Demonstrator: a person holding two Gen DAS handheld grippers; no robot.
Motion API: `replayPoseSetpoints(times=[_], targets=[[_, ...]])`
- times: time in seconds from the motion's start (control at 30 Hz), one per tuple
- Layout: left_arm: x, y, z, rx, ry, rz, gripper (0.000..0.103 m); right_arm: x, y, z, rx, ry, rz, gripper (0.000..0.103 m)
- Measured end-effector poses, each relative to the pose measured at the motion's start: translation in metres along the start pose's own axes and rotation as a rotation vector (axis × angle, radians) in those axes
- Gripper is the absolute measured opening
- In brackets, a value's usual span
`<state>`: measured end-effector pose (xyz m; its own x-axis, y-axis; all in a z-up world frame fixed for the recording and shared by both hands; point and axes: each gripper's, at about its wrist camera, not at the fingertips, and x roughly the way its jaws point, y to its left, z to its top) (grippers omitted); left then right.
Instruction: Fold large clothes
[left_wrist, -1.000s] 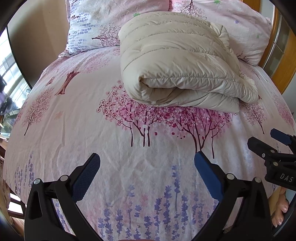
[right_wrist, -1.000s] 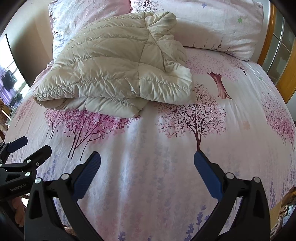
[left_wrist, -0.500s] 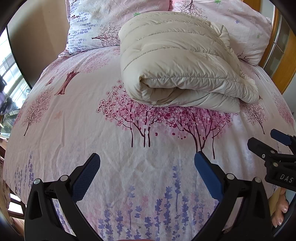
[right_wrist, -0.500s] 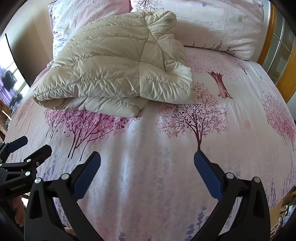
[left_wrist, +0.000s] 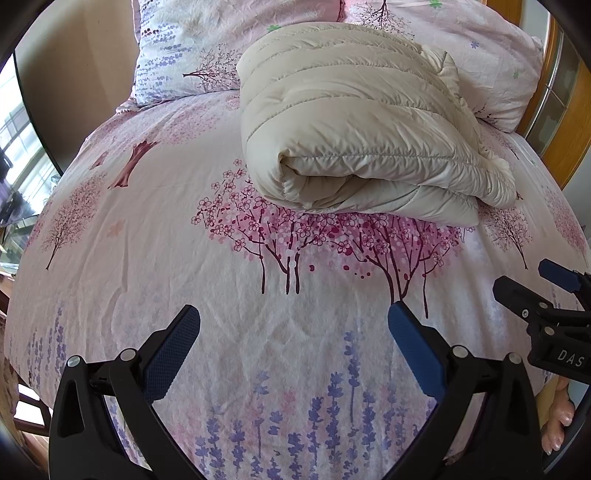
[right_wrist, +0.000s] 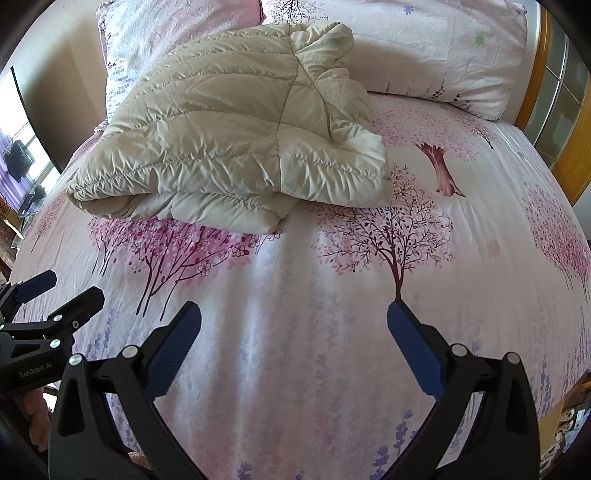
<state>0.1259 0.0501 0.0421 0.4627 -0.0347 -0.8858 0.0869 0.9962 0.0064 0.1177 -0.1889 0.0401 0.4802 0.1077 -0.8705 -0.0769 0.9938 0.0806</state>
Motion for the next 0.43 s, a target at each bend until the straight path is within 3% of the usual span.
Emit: replayPoseSetpoints(times=[0.43], targets=[[0.0028, 0.0021, 0.0022, 0.002, 0.007, 0.003, 0.102, 0.0012, 0.0013, 0.0007, -0.003, 0.004, 0.0, 0.101]])
